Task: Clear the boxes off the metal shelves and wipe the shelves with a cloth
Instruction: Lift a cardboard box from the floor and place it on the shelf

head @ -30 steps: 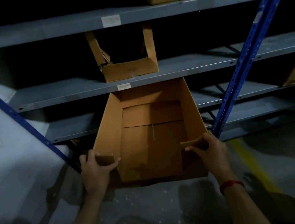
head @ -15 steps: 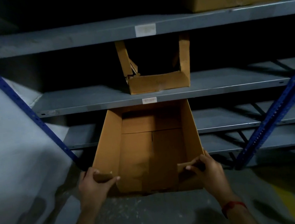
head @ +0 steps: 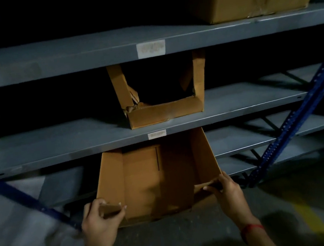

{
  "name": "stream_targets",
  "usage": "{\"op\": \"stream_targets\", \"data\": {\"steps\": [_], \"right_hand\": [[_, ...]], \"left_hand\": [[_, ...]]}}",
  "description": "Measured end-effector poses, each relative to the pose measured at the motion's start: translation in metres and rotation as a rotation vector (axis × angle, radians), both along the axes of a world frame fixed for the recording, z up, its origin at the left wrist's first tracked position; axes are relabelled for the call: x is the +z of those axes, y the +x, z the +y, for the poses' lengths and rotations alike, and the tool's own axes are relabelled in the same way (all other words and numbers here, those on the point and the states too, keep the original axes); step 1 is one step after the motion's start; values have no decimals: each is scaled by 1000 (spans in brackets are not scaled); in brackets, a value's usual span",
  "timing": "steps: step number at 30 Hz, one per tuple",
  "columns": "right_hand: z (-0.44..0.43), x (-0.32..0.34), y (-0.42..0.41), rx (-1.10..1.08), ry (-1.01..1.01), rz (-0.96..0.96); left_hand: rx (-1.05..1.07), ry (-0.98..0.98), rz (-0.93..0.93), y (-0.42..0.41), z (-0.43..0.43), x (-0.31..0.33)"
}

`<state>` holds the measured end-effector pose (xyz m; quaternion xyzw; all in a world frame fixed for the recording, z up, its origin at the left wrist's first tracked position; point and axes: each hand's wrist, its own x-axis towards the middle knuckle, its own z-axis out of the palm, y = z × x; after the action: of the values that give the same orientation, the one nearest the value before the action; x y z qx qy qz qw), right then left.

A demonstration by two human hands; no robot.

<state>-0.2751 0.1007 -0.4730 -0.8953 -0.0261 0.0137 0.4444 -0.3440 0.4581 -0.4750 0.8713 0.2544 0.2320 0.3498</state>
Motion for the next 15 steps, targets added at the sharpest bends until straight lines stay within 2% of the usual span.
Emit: {"op": "stream_targets", "data": {"steps": [5, 15], "right_hand": [[-34, 7, 30, -125, -18, 32], [-98, 2, 92, -74, -109, -9]], "left_hand": [[-88, -7, -13, 49, -35, -4], [-43, -10, -1, 119, -94, -8]]}}
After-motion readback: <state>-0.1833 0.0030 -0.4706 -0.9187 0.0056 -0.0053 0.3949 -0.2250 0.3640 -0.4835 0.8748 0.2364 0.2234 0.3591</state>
